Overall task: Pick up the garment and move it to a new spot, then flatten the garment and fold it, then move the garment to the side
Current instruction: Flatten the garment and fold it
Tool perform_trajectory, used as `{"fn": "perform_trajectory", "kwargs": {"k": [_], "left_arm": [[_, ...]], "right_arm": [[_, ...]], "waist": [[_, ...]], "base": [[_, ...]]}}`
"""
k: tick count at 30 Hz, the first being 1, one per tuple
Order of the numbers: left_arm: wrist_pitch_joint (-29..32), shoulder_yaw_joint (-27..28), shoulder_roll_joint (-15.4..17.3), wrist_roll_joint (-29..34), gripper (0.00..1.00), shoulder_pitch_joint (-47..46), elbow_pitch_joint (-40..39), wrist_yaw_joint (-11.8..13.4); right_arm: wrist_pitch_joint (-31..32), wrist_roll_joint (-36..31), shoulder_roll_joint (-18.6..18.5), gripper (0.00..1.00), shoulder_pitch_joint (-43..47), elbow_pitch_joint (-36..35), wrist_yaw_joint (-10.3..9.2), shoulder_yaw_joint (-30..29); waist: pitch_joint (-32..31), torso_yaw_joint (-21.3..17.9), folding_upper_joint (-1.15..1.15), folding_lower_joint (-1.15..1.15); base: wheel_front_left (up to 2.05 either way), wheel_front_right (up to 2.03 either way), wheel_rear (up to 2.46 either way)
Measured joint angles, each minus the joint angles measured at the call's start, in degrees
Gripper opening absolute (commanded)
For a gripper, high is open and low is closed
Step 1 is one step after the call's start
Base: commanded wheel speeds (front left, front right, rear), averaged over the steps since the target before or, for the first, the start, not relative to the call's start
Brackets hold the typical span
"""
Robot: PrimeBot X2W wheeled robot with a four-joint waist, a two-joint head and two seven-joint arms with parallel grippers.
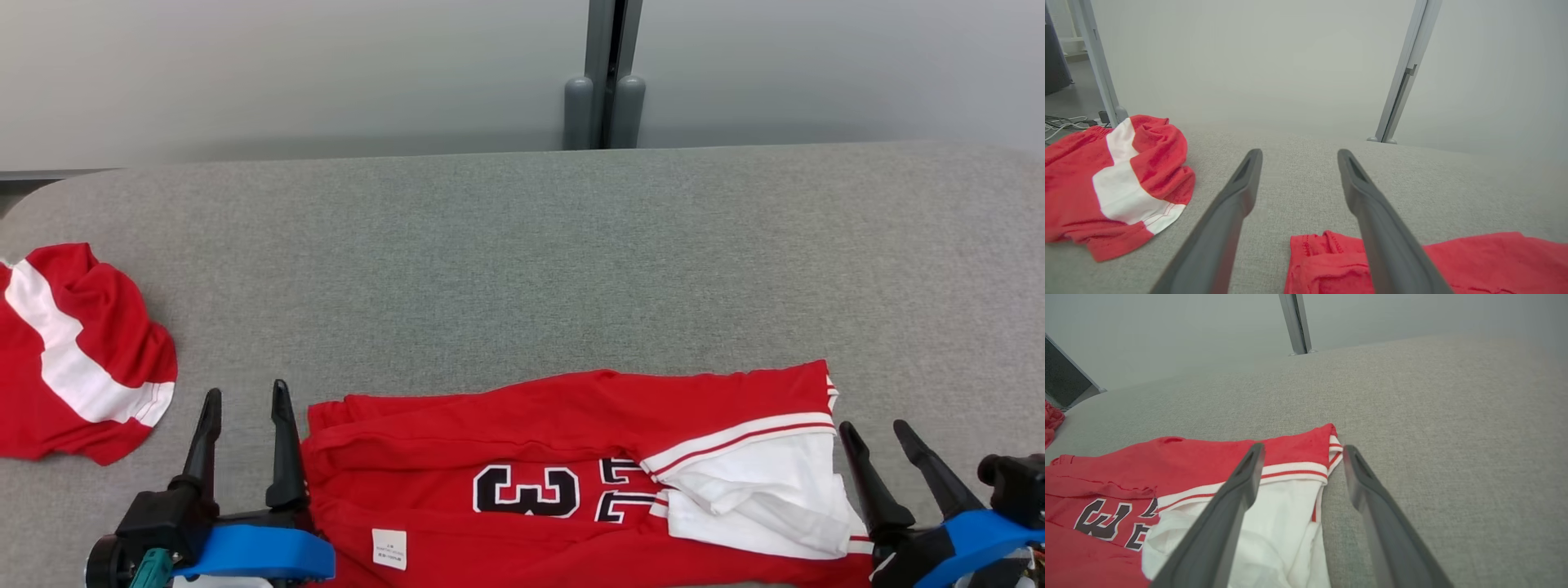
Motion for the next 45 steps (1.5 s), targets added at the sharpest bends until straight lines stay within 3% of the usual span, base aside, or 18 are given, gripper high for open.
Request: {"fn": "perform_trajectory", "kwargs": {"k": [8,19,20,21,22,23,29,40,45], "left_arm": [[0.00,2.55,-2.55,4.04,1.00,1.00,-2.44,-0.43],[0.00,4.79,-3.93,6.16,1.00,1.06,-2.47,-2.03],[0.00,5.00,-4.02,6.39,1.00,1.07,-2.40,-2.11],[0.00,5.19,-4.09,6.46,1.00,1.07,-2.32,-2.31],[0.00,5.35,-4.17,6.48,1.00,1.08,-2.23,-2.40],[0.00,5.46,-4.24,6.58,1.00,1.12,-2.15,-2.49],[0.00,6.36,-4.46,7.27,1.00,1.60,-1.94,-2.98],[0.00,6.36,-4.71,7.91,1.00,2.57,-2.08,-2.78],[0.00,6.53,-4.74,7.90,1.00,2.74,-1.88,-2.77]], "right_arm": [[1.52,-3.03,0.70,1.00,-3.91,8.67,0.00,0.79],[-1.09,-1.81,0.57,1.00,-6.13,20.28,0.00,3.64],[-1.27,-1.74,0.52,0.89,-6.17,20.79,-0.01,4.04],[-1.51,-1.58,0.53,0.61,-6.25,21.13,-0.02,4.58],[-1.71,-1.30,0.55,0.24,-6.33,21.42,-0.03,4.97],[-2.14,-1.18,0.53,0.00,-6.39,21.72,-0.08,5.28],[-4.28,0.30,0.22,0.00,-6.85,22.12,0.01,6.56],[-4.93,2.31,-8.78,0.00,-6.84,25.99,0.01,-2.44],[-4.97,2.32,-9.80,0.00,-6.78,26.53,0.01,-4.01]], "waist": [[0.92,1.71,0.00,0.00],[1.35,3.94,0.00,0.00],[1.29,3.98,0.00,0.00],[1.22,4.00,0.00,0.00],[1.15,3.98,0.00,0.00],[1.06,3.94,0.00,0.00],[0.33,2.99,0.00,0.00],[-0.87,0.67,0.00,0.00],[-1.40,-0.01,0.00,0.00]], "base": [[0.00,0.00,0.00],[0.00,0.00,0.00],[0.00,0.00,0.00],[0.00,0.00,0.00],[0.00,0.00,0.00],[0.00,0.00,0.00],[0.00,0.00,0.00],[0.00,0.00,0.00],[0.00,0.00,0.00]]}}
